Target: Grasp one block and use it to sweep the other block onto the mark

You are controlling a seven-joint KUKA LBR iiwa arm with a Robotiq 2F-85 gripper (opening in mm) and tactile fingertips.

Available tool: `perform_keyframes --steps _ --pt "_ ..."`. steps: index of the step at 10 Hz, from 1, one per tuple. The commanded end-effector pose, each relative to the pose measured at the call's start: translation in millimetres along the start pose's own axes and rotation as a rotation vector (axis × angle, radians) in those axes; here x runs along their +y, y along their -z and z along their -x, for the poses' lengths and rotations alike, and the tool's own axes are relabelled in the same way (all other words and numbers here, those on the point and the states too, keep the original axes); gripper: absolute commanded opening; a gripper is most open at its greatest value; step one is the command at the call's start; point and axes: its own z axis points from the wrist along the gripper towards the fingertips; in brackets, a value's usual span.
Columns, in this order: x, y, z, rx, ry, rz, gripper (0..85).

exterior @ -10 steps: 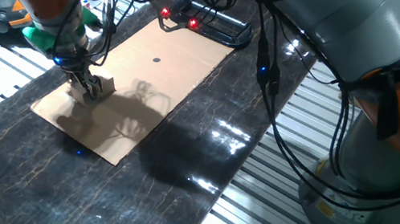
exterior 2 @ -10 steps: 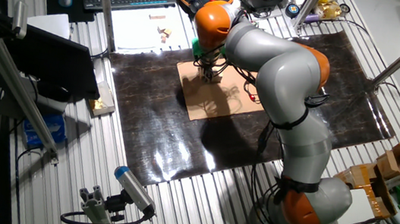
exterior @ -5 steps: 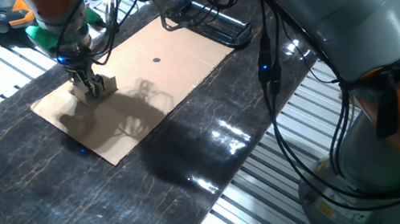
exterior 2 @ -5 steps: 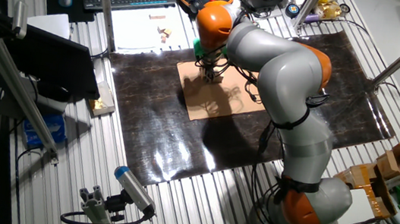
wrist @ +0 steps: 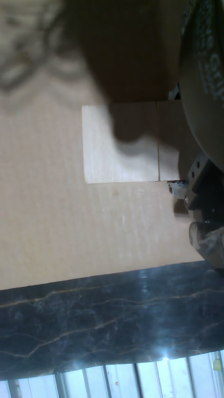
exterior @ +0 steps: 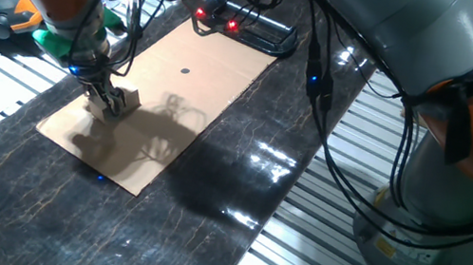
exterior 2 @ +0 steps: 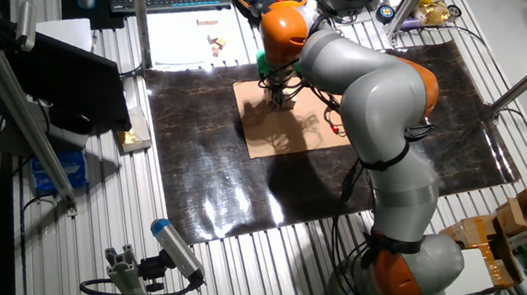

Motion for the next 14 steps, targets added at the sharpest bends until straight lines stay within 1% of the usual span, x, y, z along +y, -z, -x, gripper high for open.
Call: perform_keyframes --steps 1,5,11,14 --pt "0.0 -0.1 0.5 0.001 0.0 0.0 0.7" --pt "-0.6 -1.5 4.0 0.007 -0.005 0.0 0.7" --pt "-0.5 -1.3 10.2 -0.002 -0.023 0.002 0.7" --pt "-0.6 -1.1 16.0 -0.006 -0.026 0.003 0.7"
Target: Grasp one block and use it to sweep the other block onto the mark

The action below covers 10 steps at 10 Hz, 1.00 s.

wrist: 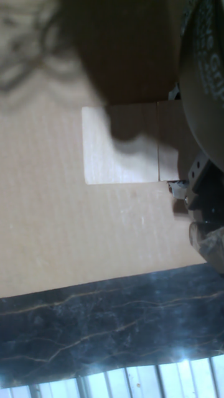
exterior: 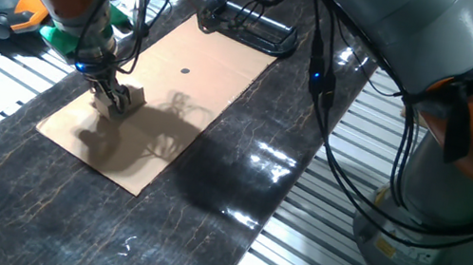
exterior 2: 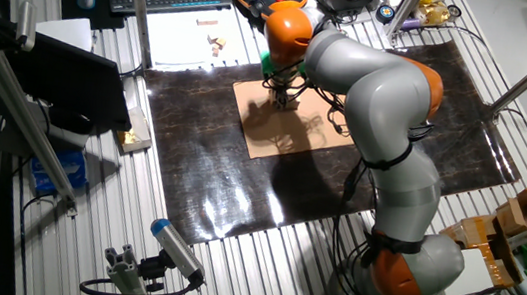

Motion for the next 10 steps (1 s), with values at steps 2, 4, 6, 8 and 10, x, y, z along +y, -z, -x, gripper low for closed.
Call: perform_keyframes --steps 2,4,6,8,10 --pt "0.4 0.2 2.3 0.0 -0.009 0.0 0.7" --pt "0.3 0.2 4.7 -0.007 -0.013 0.0 0.7" --pt "0.1 -0.6 6.9 -0.005 -0.013 0.0 0.7" --pt "-0.1 -2.3 8.9 -0.006 -0.01 0.003 0.7" --pt "-0.1 -2.9 10.6 -0.006 -0.008 0.005 0.7"
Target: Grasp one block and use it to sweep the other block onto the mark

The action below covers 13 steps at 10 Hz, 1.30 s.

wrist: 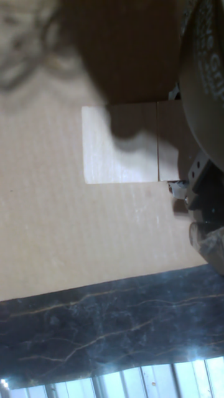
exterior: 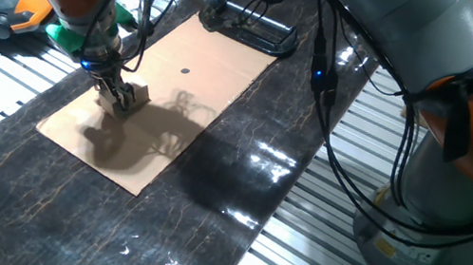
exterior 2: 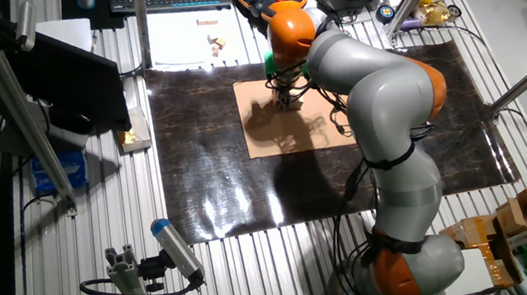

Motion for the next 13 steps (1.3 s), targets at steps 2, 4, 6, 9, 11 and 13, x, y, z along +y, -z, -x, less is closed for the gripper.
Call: perform_keyframes --steps 2,4,6,9,11,13 --pt "-0.7 -1.3 1.8 -0.001 0.003 -0.001 0.7" --pt "-0.7 -1.3 3.7 -0.001 0.003 0.0 0.7" --pt "-0.7 -1.3 5.2 -0.002 0.006 0.001 0.7" --pt "-1.6 -2.0 8.8 -0.001 0.012 -0.001 0.7" --pt "-1.8 -1.8 10.6 -0.003 0.012 -0.002 0.7" --pt "-2.2 -2.1 11.5 -0.004 0.014 -0.005 0.7"
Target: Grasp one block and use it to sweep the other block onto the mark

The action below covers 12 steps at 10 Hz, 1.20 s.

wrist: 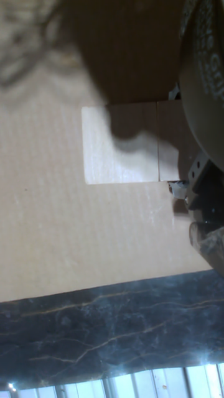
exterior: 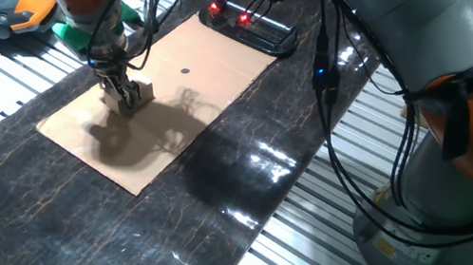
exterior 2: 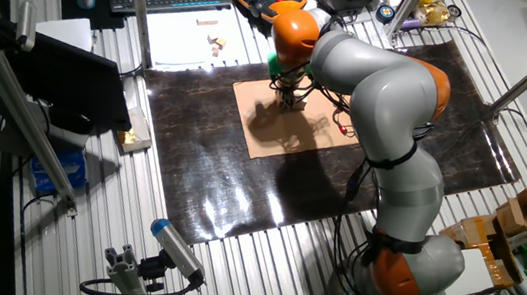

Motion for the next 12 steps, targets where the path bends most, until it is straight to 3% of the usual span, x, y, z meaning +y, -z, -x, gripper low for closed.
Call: perform_keyframes --steps 1,12 --pt "-0.2 -0.2 0.3 -0.001 0.001 -0.001 0.7" --pt "-1.8 -1.4 7.3 -0.007 0.009 0.0 0.7"
